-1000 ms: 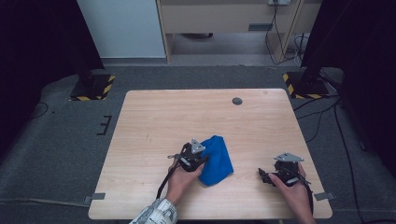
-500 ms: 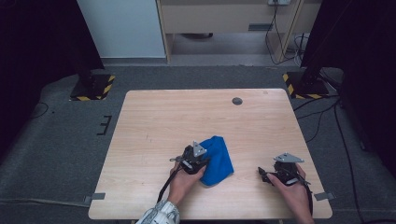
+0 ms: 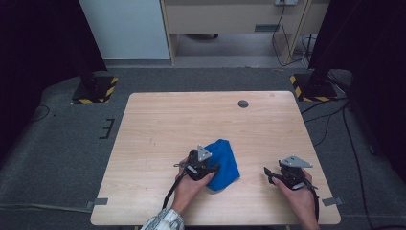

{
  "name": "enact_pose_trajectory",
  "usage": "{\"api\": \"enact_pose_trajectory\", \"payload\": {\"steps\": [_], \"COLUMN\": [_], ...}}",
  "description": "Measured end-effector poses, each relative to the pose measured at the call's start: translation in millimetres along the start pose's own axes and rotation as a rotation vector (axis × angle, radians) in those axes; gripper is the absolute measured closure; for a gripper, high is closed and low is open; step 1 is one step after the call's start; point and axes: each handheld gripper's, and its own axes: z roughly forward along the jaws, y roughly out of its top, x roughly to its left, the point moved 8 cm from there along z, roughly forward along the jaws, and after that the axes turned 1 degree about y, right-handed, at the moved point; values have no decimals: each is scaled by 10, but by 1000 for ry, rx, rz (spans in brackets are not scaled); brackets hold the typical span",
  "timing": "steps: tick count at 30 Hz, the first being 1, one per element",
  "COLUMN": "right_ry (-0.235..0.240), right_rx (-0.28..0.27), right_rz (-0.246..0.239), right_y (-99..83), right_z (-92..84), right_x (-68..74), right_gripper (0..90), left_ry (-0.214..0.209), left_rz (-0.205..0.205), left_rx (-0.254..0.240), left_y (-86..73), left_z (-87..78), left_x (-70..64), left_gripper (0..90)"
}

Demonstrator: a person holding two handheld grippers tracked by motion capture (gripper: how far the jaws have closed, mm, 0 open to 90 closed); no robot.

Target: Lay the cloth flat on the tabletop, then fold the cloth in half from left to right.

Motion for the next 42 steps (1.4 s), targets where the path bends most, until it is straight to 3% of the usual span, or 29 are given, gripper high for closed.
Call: {"api": "enact_pose_trajectory", "payload": {"steps": [8, 15, 27, 35, 38, 42], "right_ry": [26, 84, 194, 250, 282, 316], "right_rx": [-19, -53, -76, -83, -76, -66], "right_rz": [-42, -91, -170, -202, -219, -249], "right_y": [70, 155, 250, 285, 279, 258], "right_z": [-15, -43, -25, -45, -41, 2], "right_x": [140, 361, 829, 1057, 1182, 1378], "right_gripper": [360, 436, 507, 486, 464, 449], "left_ry": [-26, -18, 29, 35, 32, 12], "left_rz": [5, 6, 10, 11, 14, -1], "left_rx": [-62, -95, -138, -141, -131, -129], "left_y": [111, 152, 96, -25, -82, -137], "left_z": [-162, -352, -651, -758, -745, -744], "left_x": [15, 143, 390, 417, 409, 395], "left_gripper": [186, 134, 141, 168, 194, 318]}}
